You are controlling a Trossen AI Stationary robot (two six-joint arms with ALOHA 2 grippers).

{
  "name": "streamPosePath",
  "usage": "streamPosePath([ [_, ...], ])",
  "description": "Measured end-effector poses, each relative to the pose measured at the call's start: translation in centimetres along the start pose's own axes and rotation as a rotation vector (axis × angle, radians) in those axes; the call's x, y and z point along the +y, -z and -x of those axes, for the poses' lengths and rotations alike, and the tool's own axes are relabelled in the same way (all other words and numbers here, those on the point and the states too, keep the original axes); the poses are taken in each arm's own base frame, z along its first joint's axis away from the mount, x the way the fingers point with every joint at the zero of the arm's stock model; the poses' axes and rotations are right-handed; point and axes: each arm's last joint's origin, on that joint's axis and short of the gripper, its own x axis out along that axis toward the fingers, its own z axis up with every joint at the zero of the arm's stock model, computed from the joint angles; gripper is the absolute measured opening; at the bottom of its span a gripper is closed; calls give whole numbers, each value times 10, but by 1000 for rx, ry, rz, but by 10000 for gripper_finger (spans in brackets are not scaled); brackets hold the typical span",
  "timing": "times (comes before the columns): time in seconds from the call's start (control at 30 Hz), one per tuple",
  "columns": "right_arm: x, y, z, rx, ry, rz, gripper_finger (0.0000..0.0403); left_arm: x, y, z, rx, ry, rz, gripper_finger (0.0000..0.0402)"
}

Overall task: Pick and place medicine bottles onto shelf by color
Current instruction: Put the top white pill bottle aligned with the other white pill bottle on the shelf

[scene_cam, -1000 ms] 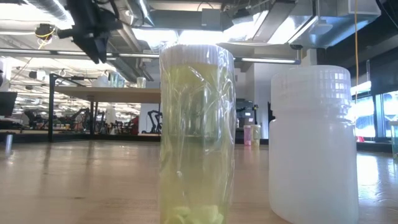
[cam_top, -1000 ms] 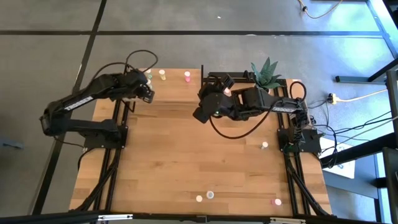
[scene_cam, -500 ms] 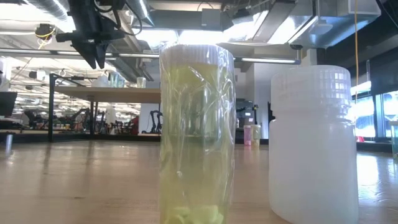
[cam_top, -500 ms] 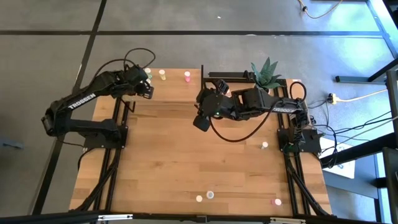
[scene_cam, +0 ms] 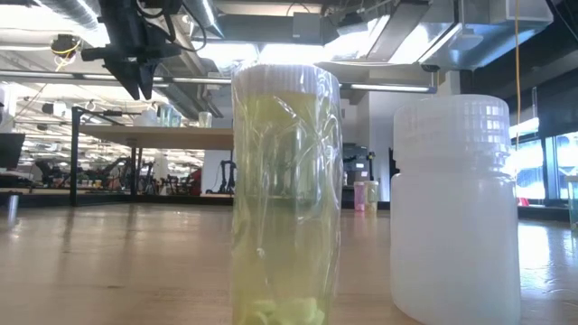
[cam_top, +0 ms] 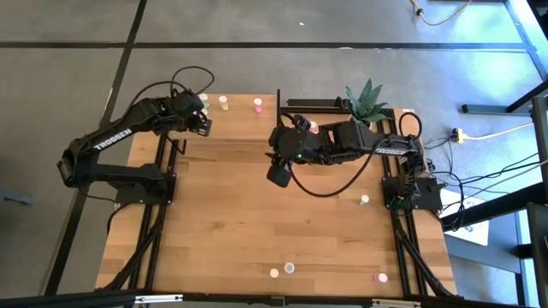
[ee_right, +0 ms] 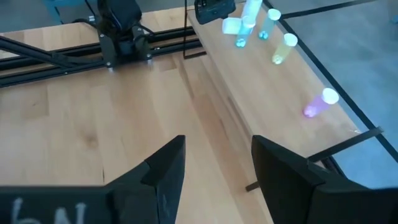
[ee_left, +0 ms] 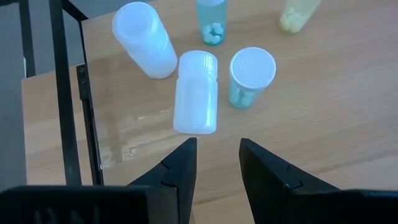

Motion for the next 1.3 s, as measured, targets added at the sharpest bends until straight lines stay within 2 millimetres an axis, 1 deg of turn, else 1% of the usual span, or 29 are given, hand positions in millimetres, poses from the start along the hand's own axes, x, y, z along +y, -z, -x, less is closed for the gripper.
streamPosePath([
  [0.73, 0, 0, 0, -1, 0, 1, 186, 0, 0, 0, 0, -1, -2, 114],
  [0.9, 0, 0, 0, -1, 0, 1, 186, 1, -1, 0, -23, -32, -2, 114],
  [1.1, 0, 0, 0, -1, 0, -1, 186, 0, 0, 0, -11, -14, -2, 115],
  [1.2, 0, 0, 0, -1, 0, 1, 186, 0, -1, 0, -13, -13, -1, 128],
  [1.3, 0, 0, 0, -1, 0, -1, 186, 0, -1, -1, -16, -26, -14, 160],
])
